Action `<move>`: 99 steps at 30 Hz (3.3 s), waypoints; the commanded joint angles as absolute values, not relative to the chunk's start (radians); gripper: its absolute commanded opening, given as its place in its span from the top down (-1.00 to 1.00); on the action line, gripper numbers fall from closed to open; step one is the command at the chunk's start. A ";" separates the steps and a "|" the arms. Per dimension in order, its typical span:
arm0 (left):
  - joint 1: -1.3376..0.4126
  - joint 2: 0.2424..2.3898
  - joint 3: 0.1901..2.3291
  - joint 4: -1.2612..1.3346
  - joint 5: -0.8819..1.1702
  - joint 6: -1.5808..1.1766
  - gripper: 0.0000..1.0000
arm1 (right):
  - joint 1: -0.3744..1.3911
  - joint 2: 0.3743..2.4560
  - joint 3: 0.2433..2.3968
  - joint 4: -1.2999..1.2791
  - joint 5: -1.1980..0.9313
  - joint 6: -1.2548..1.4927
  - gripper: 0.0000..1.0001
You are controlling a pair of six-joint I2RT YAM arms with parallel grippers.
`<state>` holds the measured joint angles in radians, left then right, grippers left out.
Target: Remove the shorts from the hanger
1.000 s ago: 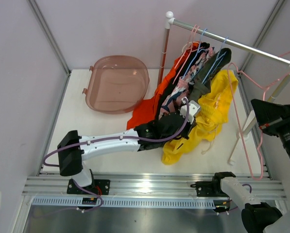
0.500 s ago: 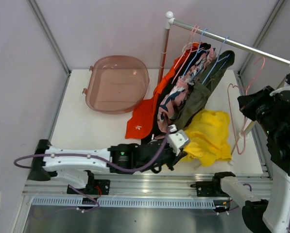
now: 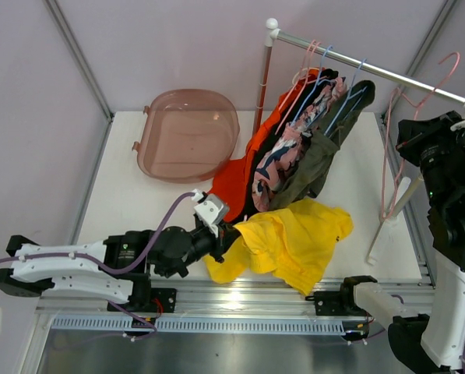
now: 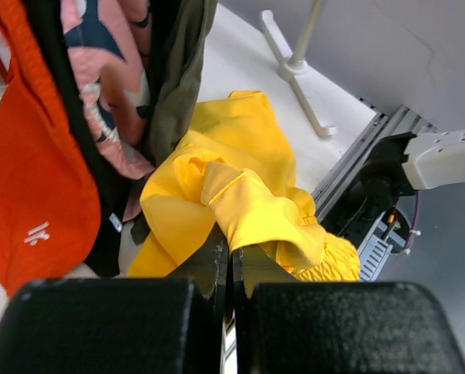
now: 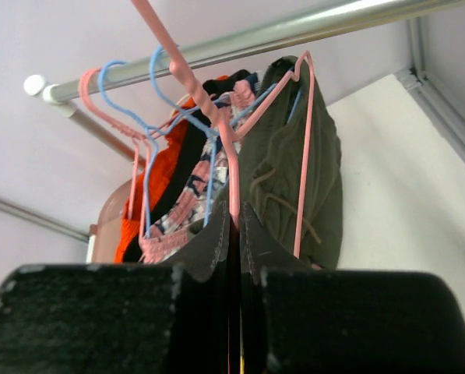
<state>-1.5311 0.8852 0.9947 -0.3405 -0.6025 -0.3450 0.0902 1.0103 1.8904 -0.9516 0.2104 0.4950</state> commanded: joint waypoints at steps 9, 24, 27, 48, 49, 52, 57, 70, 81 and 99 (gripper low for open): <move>-1.526 0.792 1.115 -0.492 -0.788 -0.313 1.00 | -0.037 1.081 1.661 -0.683 0.252 0.456 1.00; -1.178 0.890 1.482 -0.546 -0.701 -0.036 1.00 | -0.106 0.934 1.437 -0.686 0.080 0.502 0.46; -1.042 0.975 1.624 -0.517 -0.658 0.049 1.00 | -0.107 0.902 1.402 -0.704 0.074 0.499 -0.72; -0.268 2.017 2.489 -0.298 -0.195 -0.141 1.00 | -0.100 0.675 1.055 -0.652 -0.189 0.520 -0.99; -0.268 2.026 2.418 -0.292 -0.196 -0.143 0.94 | -0.100 0.672 1.057 -0.649 -0.196 0.522 -0.99; -0.267 2.103 2.381 -0.369 -0.181 -0.164 -0.41 | -0.097 0.654 1.058 -0.626 -0.227 0.537 -0.99; -0.268 2.117 2.326 -0.497 -0.209 -0.225 -0.98 | -0.094 0.643 1.094 -0.621 -0.229 0.568 -0.99; -0.296 1.376 1.566 -0.411 -0.121 -0.222 -0.99 | -0.055 0.756 1.322 -0.689 -0.181 0.620 -0.99; -0.313 0.922 1.135 -0.408 -0.069 -0.239 -0.98 | 0.095 0.903 1.347 -0.463 -0.128 0.681 -0.92; -0.314 0.778 0.876 -0.373 -0.097 -0.209 -0.98 | 0.429 1.213 1.471 -0.304 0.423 0.410 -0.23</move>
<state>-0.3077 0.8021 0.8894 -0.4255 -0.1017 -0.2173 0.4011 1.2205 1.4223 -0.3748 0.2935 0.4633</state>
